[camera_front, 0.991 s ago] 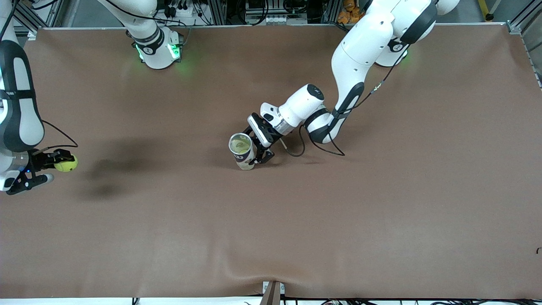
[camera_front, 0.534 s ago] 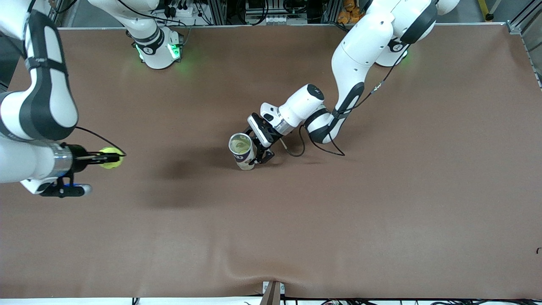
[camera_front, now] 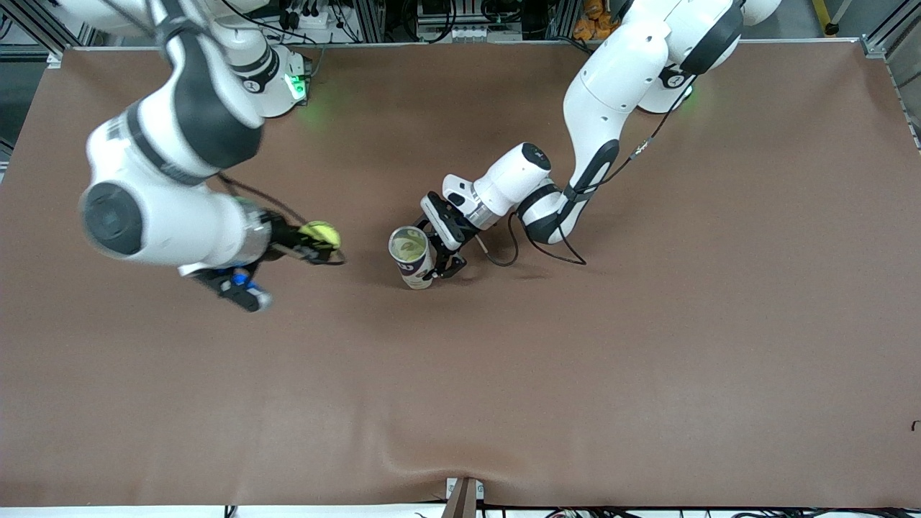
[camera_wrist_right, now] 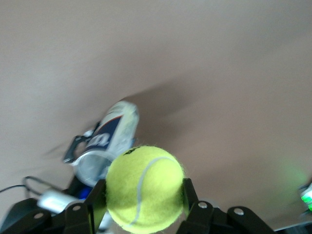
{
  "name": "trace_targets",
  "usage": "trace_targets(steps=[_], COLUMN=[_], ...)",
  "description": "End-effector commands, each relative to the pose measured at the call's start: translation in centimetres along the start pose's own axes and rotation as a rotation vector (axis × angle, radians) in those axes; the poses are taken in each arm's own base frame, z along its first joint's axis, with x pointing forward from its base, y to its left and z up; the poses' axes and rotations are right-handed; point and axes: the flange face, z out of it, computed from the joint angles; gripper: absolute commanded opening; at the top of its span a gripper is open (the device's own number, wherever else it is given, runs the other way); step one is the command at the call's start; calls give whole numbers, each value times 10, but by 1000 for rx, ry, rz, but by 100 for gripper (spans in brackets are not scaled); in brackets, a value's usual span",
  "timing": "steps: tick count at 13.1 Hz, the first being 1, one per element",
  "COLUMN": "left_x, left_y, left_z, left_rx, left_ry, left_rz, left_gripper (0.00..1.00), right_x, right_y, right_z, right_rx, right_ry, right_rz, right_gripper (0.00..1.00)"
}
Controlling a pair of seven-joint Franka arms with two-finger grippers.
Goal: Insert tennis ball vertically with right arm
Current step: 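Carry the ball over the can and release it inside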
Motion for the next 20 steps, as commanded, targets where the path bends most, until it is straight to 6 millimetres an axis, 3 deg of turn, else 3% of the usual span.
trace_targets(steps=[1,4,7,11,14,16,17,18,19,20], left_x=[6,5,6,6,6,6,6,6,6,6], left_y=[0,0,0,0,0,0,0,0,0,0], left_z=[-8,-7,-8,-8,-8,-8,-8,-8,-8,-8], left_rx=[-1,-2,-2,-2,-2,-2,-2,-1,-1,-1], left_ry=[9,6,8,8,8,8,8,9,9,9], left_rz=[14,13,13,13,13,13,13,14,14,14], left_gripper=[84,84,84,84,84,84,84,84,84,84], right_x=[-38,-56,-51,-47,-42,-35,-35,-33,-29,-25], right_y=[-38,-71,-71,-72,-79,-73,-72,-71,-68,-65], right_z=[15,60,94,106,133,138,139,141,138,133], right_rx=[29,31,-5,-1,-19,-33,-37,-43,-43,-42], right_ry=[11,34,40,57,73,69,67,64,61,58], right_rz=[61,103,114,115,141,152,152,157,167,176], right_gripper=[0,0,0,0,0,9,29,82,100,100])
